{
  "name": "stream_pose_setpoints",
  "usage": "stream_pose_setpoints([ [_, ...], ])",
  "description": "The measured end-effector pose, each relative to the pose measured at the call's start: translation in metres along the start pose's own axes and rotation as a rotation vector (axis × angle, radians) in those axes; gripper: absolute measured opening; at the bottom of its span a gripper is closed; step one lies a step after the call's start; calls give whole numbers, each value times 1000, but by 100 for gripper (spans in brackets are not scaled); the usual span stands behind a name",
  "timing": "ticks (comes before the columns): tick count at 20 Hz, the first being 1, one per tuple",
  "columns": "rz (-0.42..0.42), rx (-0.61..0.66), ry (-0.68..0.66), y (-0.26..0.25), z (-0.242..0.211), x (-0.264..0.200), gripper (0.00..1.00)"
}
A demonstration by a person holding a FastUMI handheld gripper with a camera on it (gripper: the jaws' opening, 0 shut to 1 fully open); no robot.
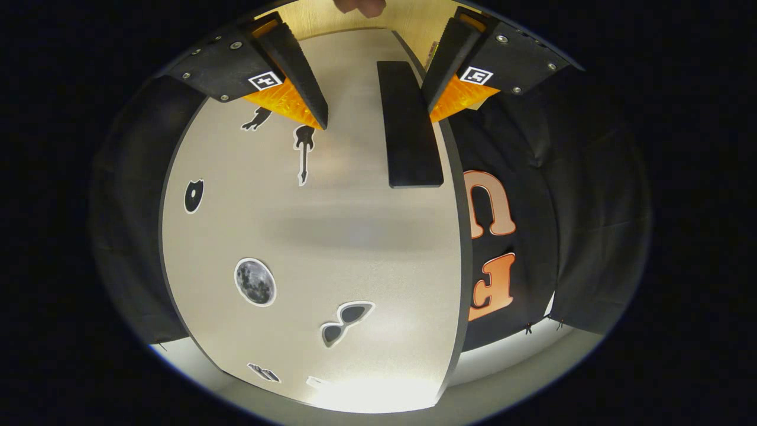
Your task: Open the shoe cabinet door, grab the shoes and put them into the shoe cabinet, then close the shoe cabinet door.
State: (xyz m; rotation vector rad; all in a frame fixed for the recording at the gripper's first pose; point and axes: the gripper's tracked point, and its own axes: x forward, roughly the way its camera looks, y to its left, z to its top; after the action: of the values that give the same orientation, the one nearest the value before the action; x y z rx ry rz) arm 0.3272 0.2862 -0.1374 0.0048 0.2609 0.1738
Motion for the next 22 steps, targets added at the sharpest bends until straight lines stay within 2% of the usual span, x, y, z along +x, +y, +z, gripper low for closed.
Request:
stream_pose_setpoints([
  [12,-12,-12,-22,1,6,-1,94],
  [22,-12,-31,-60,-1,20,-83,94],
])
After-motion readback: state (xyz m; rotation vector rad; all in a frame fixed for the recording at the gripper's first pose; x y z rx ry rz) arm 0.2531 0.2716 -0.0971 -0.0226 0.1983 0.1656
